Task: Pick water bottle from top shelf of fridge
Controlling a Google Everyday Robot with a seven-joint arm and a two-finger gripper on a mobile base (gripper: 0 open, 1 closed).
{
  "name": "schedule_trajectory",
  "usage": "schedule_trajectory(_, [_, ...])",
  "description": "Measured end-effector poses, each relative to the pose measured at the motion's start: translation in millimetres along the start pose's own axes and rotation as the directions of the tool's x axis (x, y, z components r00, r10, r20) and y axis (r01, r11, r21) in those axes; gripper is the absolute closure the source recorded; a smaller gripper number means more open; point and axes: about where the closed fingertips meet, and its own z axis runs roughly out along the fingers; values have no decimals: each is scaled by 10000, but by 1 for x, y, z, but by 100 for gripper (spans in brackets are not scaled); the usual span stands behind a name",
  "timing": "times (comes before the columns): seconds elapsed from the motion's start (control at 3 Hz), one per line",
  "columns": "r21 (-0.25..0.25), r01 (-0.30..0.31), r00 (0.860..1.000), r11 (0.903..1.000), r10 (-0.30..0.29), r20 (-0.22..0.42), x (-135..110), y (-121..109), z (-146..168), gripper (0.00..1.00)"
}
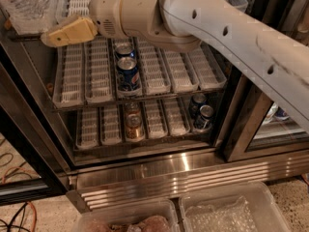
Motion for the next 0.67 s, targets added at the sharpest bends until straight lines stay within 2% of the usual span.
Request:
schedule_trajectory(0.33, [-455,92,9993,9989,-76,360,-40,2,-2,0])
schedule_trajectory(0.67, [-457,86,9993,9989,-69,367,-40,2,-1,0])
